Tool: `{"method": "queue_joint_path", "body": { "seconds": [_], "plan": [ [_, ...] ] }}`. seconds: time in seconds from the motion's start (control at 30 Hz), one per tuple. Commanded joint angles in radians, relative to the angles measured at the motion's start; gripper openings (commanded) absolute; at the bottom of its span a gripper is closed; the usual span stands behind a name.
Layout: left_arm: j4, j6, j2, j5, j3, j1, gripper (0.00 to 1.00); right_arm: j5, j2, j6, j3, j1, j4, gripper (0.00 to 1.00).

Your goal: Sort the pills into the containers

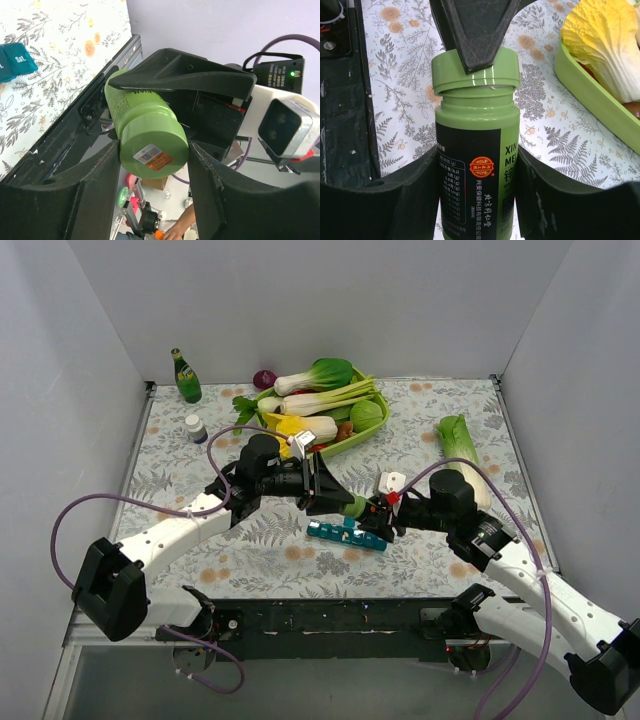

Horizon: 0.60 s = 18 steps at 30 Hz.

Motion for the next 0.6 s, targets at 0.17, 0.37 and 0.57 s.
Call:
{"method": "queue_joint_path", "body": {
  "seconds": [0.17,0.37,0.57],
  "plan": [
    [-0.181,0.087,0.036,-0.052,0.113,-0.036,0.13,0.016,0.023,-0.056,0.077,0.021,-0.026,0.01],
    [-0.307,0.173,0.087,-0.054,0.200,-0.039,0.13,0.036,0.035,-0.093,0.099,0.028,-0.064,0.01],
    [-0.384,0.220,0.130,-0.040,0.257,-0.041,0.13,0.044,0.041,-0.105,0.116,0.033,-0.078,0.01]
  ]
}}
